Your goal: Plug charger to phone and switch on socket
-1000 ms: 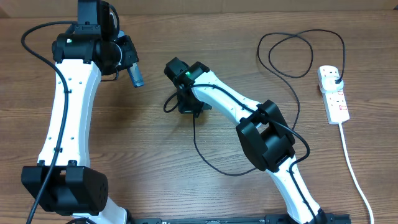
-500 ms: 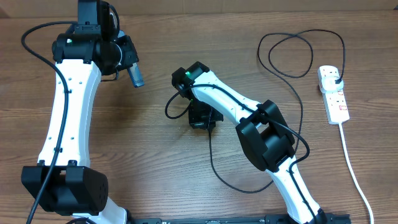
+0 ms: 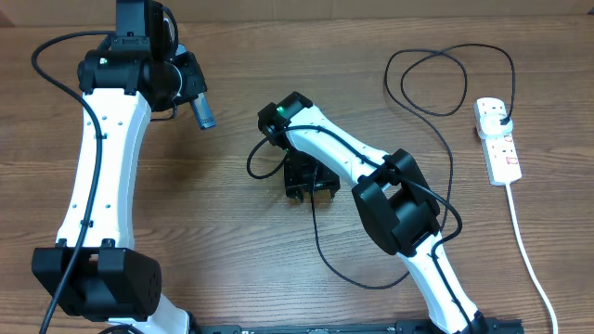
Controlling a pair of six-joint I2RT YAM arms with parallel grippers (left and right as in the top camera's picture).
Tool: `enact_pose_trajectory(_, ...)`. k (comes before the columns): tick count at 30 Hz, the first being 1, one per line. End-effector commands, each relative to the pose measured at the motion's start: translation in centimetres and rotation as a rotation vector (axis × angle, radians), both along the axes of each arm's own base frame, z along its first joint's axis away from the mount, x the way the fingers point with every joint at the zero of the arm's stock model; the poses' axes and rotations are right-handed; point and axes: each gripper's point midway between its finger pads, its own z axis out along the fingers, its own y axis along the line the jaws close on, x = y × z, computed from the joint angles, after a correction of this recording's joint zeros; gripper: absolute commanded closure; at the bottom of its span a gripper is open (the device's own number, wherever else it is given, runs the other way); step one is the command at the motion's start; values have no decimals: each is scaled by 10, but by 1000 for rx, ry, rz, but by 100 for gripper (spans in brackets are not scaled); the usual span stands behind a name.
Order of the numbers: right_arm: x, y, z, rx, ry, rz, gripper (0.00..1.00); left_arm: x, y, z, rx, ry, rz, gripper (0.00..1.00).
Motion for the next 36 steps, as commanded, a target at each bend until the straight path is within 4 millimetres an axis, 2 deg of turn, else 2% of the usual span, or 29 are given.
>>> enact_pose_trajectory(1, 7, 3, -3, 16, -13, 4, 33, 2, -2, 4, -7, -16, 9, 96)
enact_pose_trajectory(6, 14, 9, -6, 46, -40, 22, 33, 3, -3, 5, -7, -19, 10, 96)
enact_pose_trajectory(10, 20, 13, -8, 66, -64, 21, 48, 2, -2, 4, -6, -12, 9, 96)
enact_pose_trajectory(17, 27, 18, -10, 79, -105, -18, 51, 0, -2, 3, -6, -6, 9, 96)
enact_pose_trajectory(19, 31, 14, -2, 62, -135, -11, 50, 0, -2, 3, -6, -6, 9, 96)
enact_pose_trajectory(23, 39, -3, 40, 8, -245, -31, 46, 1, -2, 3, -6, -7, 10, 96)
enact_pose_trajectory(28, 29, -15, 119, 78, -345, 6, 37, 0, -2, 3, -7, -6, 10, 96)
enact_pose_trajectory(29, 27, -16, 127, 98, -350, 29, 36, 0, -2, 3, -7, -6, 10, 96)
enact_pose_trajectory(31, 22, -11, 137, 153, -338, 82, 33, 0, -2, 3, -7, -6, 10, 96)
enact_pose_trajectory(33, 17, 0, 138, 224, -306, 119, 30, 0, -2, 3, -7, -6, 10, 96)
enact_pose_trajectory(36, 15, 8, 120, 257, -282, 128, 25, 0, -3, 3, -7, -2, 9, 96)
